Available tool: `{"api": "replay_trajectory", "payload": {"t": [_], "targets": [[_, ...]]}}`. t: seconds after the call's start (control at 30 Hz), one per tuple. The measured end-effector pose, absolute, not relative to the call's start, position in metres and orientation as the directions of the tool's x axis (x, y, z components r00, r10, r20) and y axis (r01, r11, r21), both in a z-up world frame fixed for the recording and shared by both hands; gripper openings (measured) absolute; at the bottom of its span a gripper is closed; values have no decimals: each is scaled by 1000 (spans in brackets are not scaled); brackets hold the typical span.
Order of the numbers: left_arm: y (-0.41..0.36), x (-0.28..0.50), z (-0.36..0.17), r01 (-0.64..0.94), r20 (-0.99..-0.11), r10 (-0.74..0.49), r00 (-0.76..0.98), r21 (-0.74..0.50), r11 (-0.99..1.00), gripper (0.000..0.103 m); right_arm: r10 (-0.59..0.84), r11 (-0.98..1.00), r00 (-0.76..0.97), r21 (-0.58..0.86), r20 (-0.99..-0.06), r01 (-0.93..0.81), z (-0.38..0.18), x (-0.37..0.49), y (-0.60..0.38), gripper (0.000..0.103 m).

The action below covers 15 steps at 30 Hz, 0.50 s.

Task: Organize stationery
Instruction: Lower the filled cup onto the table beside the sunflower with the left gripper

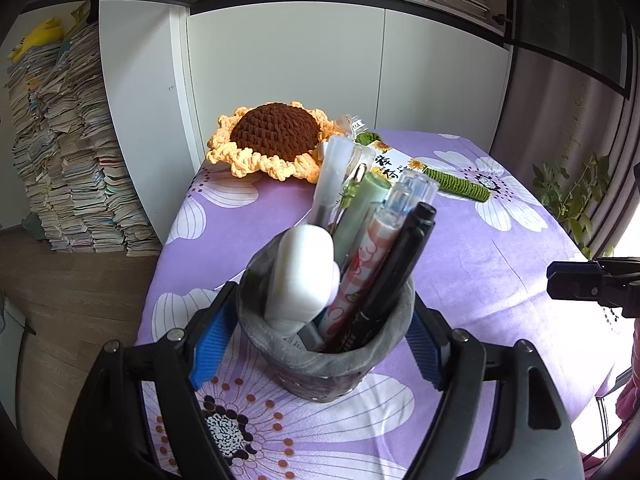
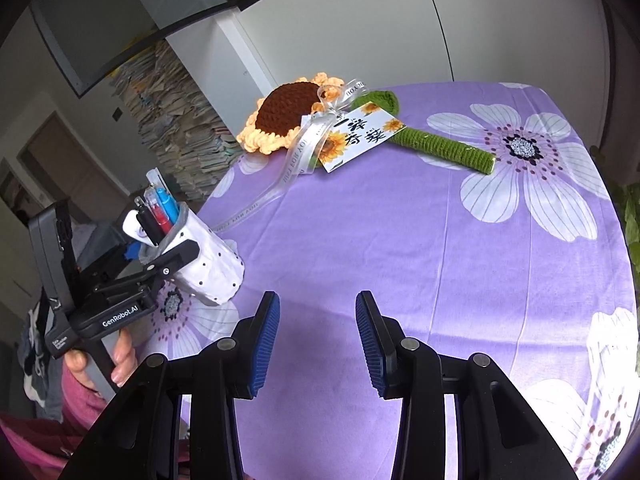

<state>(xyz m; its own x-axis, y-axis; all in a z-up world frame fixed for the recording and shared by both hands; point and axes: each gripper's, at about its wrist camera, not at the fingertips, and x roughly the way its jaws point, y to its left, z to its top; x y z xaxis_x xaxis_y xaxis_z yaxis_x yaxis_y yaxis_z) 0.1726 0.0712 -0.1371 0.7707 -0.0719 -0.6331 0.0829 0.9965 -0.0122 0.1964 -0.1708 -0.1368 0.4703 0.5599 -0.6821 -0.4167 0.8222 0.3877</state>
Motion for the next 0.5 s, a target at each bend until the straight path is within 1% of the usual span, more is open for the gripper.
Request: {"api": "replay_trajectory", "payload": {"t": [0.17, 0.37, 0.5], "targets": [[70, 176, -137, 73, -637, -65, 768, -14, 997, 78, 527, 843, 496, 350, -690, -408, -137, 194, -171, 41], [69, 182, -139, 62, -650, -65, 757, -28, 998, 82, 455, 882, 553, 265, -698, -390, -137, 191, -171, 41], [67, 185, -139, 59, -656, -64, 752, -31, 998, 82, 451, 883, 557, 256, -697, -394, -138, 190, -171, 41]]}}
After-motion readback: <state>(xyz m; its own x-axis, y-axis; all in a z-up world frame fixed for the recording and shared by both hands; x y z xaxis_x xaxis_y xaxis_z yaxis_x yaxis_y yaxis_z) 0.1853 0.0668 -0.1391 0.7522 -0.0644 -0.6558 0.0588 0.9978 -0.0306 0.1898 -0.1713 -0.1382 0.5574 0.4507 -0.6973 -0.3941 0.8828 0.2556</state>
